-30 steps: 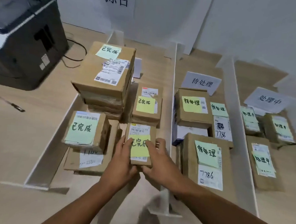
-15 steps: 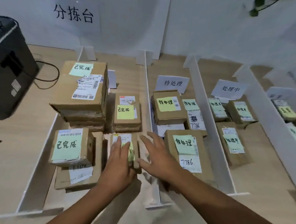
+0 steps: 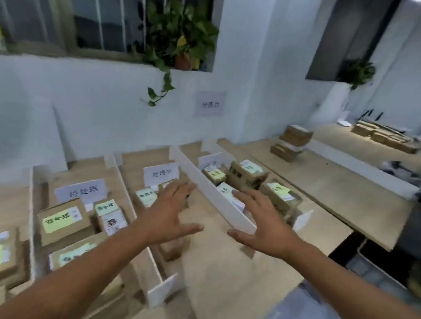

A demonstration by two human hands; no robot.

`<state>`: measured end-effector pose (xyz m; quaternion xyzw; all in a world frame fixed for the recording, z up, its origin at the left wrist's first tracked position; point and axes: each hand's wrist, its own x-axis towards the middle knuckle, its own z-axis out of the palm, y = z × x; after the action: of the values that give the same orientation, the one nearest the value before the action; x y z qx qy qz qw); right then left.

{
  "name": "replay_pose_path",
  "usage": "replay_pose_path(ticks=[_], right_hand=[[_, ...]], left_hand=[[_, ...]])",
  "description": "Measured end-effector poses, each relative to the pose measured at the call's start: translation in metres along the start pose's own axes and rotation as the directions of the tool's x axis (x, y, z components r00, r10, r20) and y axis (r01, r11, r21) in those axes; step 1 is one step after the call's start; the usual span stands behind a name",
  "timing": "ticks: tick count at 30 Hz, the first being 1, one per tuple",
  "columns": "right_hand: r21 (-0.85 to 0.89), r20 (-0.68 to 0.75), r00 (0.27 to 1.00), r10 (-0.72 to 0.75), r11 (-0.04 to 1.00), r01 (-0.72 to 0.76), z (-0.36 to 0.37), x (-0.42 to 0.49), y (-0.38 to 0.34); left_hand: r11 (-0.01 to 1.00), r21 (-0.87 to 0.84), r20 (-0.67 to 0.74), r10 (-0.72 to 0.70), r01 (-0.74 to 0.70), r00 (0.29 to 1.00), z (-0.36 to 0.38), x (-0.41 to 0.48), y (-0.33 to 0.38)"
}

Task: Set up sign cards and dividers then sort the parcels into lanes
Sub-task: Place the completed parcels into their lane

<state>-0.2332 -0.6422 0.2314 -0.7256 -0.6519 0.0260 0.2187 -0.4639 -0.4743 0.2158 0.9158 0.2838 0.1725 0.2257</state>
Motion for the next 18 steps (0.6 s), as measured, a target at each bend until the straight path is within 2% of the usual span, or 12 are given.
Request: replay_pose_path(ticks=[4, 9, 14, 18], right_hand=[[-0.056, -0.126, 0.987, 0.097, 0.993, -0.105, -0.075, -0.078, 0.094], [-0.057, -0.162, 0.961, 0.226, 0.97, -0.238, -0.129, -0.154, 0.197], [-0.138, -0.17, 0.947, 0.272, 0.945, -0.296, -0.175, -0.16, 0.281], [-0.157, -0.192, 0.939, 0.286, 0.935, -0.318, -0.195, -0.135, 0.349]], left_hand=[[0.985, -0.019, -0.015, 0.17, -0.17, 0.985, 0.054, 0.076, 0.117], [0.969, -0.077, 0.0, 0.237, -0.236, 0.972, 0.138, 0.141, 0.234], [0.966, -0.021, 0.011, 0.259, -0.258, 0.966, 0.195, 0.207, 0.296], [0.972, -0.057, 0.005, 0.23, -0.229, 0.973, 0.228, 0.271, 0.316]])
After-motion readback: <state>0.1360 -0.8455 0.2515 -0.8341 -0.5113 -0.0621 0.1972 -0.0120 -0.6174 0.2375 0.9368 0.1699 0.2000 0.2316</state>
